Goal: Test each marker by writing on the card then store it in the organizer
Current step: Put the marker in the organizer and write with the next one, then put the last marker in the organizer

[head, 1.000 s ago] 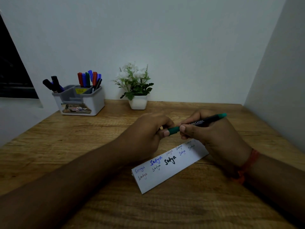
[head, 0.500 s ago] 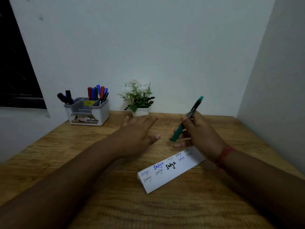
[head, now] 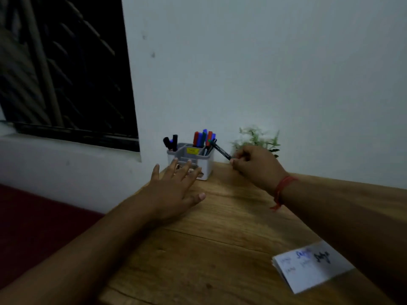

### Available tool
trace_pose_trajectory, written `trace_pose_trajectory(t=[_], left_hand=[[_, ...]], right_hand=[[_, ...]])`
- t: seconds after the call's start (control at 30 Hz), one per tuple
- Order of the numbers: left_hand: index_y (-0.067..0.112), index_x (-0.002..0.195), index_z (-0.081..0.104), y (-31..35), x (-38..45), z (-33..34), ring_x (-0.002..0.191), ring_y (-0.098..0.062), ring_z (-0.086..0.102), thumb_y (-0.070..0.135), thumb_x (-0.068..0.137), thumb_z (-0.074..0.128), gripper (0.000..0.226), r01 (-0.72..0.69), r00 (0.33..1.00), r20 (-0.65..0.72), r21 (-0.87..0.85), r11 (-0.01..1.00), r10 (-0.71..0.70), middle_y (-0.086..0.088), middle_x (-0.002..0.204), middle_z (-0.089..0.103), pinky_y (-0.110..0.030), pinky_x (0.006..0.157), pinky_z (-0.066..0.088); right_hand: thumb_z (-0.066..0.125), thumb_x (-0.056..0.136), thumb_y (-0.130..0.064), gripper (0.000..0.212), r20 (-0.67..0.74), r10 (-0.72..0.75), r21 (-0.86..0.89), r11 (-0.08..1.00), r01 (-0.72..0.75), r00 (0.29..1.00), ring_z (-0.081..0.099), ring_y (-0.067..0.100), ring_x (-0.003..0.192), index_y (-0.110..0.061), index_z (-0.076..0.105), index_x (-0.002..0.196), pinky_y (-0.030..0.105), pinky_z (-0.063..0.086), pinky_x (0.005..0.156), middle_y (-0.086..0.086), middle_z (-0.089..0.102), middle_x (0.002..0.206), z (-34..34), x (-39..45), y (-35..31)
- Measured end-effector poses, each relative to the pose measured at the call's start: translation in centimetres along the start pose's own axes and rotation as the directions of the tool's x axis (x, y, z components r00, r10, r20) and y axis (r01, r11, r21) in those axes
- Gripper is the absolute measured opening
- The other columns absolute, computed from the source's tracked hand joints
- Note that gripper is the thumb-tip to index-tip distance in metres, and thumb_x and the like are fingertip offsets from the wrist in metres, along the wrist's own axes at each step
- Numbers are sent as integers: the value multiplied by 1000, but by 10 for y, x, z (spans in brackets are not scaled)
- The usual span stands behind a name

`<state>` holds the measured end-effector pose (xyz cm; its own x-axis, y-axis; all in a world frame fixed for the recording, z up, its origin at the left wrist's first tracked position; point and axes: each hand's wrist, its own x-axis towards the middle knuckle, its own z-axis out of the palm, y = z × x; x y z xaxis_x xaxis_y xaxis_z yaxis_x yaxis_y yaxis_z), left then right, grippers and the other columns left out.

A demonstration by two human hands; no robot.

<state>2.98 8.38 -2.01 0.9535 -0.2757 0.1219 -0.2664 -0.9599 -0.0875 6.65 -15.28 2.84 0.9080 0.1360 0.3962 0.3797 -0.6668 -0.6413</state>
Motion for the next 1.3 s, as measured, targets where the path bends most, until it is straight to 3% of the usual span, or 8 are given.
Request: trace_pose_trajectory(t=[0.2, 0.33, 0.5, 0.6, 0.77, 1.03, 1.17, 1.3], left_hand=[[41, 152, -19, -30, -3, 21, 145, -26, -33, 82, 73, -10, 89, 115, 993, -37, 46, 992, -113, 5, 162, -26, -67, 112, -15], [43, 150, -21, -32, -4, 22, 145, -25, -33, 82, 76, -8, 85, 89, 996, -33, 20, 996, -88, 5, 162, -26, -67, 112, -15], [43, 152, -19, -32, -2, 25, 147, -26, -30, 80, 80, -4, 82, 81, 996, -32, -17, 997, -81, 4, 163, -25, -67, 113, -12], [43, 153, -17, -32, 0, 27, 147, -26, -29, 80, 79, -4, 84, 72, 997, -26, -20, 997, -72, 3, 163, -24, -67, 113, -11], [43, 152, -18, -34, 2, 29, 147, -26, -29, 82, 73, -8, 89, 80, 997, -6, -43, 996, -80, 4, 162, -26, -68, 113, -12], [43, 151, -19, -34, 0, 27, 147, -26, -29, 81, 74, -6, 87, 86, 996, -32, -35, 996, -87, 3, 162, -26, -68, 113, -11], [42, 152, -19, -33, 0, 27, 147, -26, -30, 80, 75, -6, 86, 91, 995, -36, -25, 996, -92, 3, 162, -27, -67, 113, -10], [42, 152, -19, -31, 0, 30, 147, -26, -30, 81, 76, -7, 87, 76, 996, -55, -11, 997, -76, 3, 162, -26, -67, 113, -10]], right_hand=[[63, 97, -17, 14, -41, -176, -211, 964, 163, 984, 59, 18, 84, -7, 72, 100, 24, 40, 72, 11, 72, 100, 39, 67, -42], [59, 97, -14, 19, 53, -244, -384, 890, 245, 968, 66, 30, 102, -3, 73, 103, 33, 52, 86, 15, 73, 106, 64, 103, -64], [58, 96, -8, 20, 137, -261, -494, 818, 295, 955, 63, 31, 108, -2, 71, 110, 40, 53, 95, 17, 70, 113, 87, 135, -76], [63, 91, -3, 22, 127, -286, -475, 823, 312, 950, 61, 30, 109, -6, 67, 113, 39, 53, 93, 16, 67, 115, 96, 149, -79], [62, 85, 4, 30, 88, -268, -406, 870, 280, 959, 65, 29, 94, -14, 61, 110, 40, 57, 83, 13, 66, 109, 107, 164, -82], [62, 90, 0, 49, 75, -274, -326, 902, 284, 959, 64, 28, 102, -13, 49, 136, 35, 53, 87, 11, 66, 124, 102, 146, -67], [63, 91, -3, 48, 36, -350, -314, 885, 343, 936, 63, 26, 108, -14, 51, 137, 39, 53, 93, 9, 62, 128, 84, 112, -56], [65, 93, -11, 39, 32, -443, -313, 847, 430, 896, 59, 20, 101, -14, 55, 130, 36, 51, 89, 6, 60, 122, 59, 62, -36]])
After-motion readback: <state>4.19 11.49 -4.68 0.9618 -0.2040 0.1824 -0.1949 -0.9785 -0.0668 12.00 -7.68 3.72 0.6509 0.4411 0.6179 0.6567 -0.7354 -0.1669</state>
